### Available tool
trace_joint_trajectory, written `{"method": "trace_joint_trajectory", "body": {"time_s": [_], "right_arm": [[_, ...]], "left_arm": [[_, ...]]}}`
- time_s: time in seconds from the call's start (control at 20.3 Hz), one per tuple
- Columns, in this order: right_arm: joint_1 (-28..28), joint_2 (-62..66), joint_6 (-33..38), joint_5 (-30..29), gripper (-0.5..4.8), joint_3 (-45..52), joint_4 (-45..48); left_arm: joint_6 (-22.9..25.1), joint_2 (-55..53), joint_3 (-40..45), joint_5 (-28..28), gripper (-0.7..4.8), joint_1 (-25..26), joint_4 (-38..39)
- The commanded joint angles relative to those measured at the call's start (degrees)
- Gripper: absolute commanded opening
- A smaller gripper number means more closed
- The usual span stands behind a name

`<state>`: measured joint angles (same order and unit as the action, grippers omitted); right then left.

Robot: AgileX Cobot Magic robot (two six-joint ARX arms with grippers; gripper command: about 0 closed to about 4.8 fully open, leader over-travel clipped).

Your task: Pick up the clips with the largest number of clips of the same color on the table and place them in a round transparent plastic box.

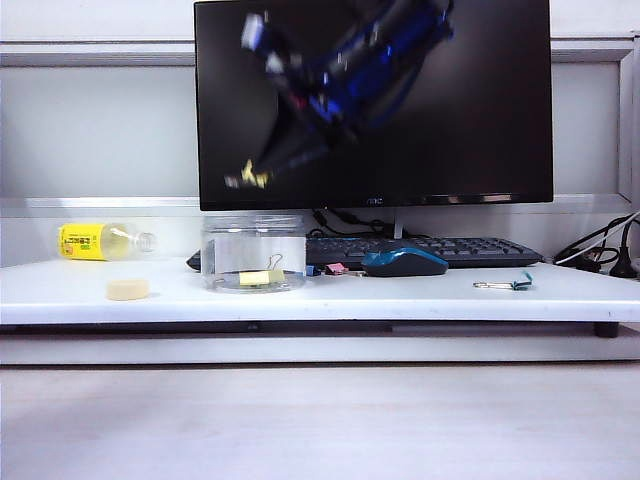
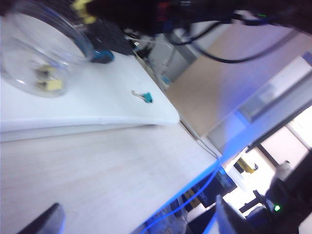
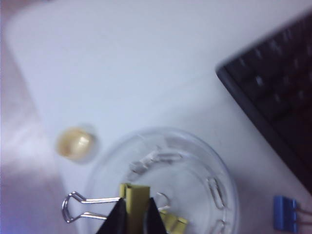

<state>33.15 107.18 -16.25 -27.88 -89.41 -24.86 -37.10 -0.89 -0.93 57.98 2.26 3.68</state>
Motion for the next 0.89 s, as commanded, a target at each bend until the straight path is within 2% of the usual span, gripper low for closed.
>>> {"method": "trace_joint_trajectory", "body": {"time_s": [0.05, 0.39, 0.59, 0.74, 0.89], "right_arm": [[0.2, 0.9, 0.2, 0.0, 0.0, -0.1, 2.1], [0.1, 2.9, 0.2, 2.3, 0.08, -0.1, 3.7], [0.1, 2.9, 0.2, 2.3, 0.54, -0.1, 4.4], [0.1, 2.9, 0.2, 2.5, 0.6, -0.1, 4.4], [0.1, 2.9, 0.2, 3.8, 1.22, -0.1, 4.4]], "left_arm": [[0.1, 0.0, -0.2, 0.1, 4.12, -0.9, -0.8], [0.2, 0.0, -0.2, 0.1, 4.12, -1.3, -0.8], [0.2, 0.0, -0.2, 0.1, 4.12, -1.3, -0.8], [0.2, 0.0, -0.2, 0.1, 4.12, -1.3, -0.8], [0.2, 0.0, -0.2, 0.1, 4.12, -1.3, -0.8]]}}
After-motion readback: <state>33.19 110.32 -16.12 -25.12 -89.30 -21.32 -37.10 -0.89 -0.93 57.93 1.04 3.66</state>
